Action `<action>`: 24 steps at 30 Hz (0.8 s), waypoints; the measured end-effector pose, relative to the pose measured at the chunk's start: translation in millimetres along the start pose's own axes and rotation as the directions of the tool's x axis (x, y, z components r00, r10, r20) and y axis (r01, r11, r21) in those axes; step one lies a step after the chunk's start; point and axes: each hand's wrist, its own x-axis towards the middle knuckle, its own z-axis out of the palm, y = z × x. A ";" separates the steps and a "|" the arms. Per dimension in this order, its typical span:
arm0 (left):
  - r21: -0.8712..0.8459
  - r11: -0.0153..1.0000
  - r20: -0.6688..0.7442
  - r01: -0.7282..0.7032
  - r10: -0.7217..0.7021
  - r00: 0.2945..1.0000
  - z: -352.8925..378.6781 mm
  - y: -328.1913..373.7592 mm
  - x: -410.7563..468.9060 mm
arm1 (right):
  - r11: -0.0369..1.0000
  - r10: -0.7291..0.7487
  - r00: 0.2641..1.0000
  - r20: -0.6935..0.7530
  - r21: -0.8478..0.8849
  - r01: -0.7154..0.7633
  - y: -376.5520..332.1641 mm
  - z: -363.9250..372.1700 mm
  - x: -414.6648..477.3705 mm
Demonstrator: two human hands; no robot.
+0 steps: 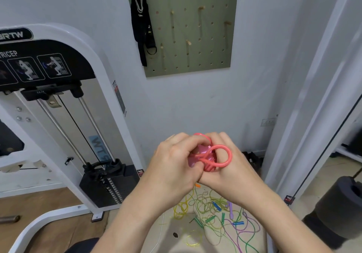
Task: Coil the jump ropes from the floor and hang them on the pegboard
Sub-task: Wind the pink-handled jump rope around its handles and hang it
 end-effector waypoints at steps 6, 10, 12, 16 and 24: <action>0.173 0.984 -0.051 0.030 -0.022 0.998 -2.6 -2.9 0.5 | 0.969 -0.112 0.991 0.071 -0.214 0.125 -5.6 -4.3 3.5; -0.148 0.981 -0.130 0.122 -0.141 0.981 1.4 -3.7 -2.7 | 0.977 -0.101 0.986 0.133 -0.176 0.124 -13.7 -7.0 6.6; -0.283 0.951 -0.135 0.127 -0.171 0.976 -0.8 -9.1 -3.6 | 0.986 -0.079 0.977 0.196 -0.131 0.106 -18.5 -7.7 12.1; -0.301 0.953 -0.160 0.047 -0.099 0.982 -19.8 -21.7 -6.8 | 0.999 -0.034 0.964 0.265 0.005 0.034 -34.9 -0.3 22.9; -0.356 0.933 0.247 0.049 0.043 0.968 -96.1 -49.0 -22.0 | 0.993 -0.011 0.980 0.199 -0.117 0.035 -73.5 24.6 32.8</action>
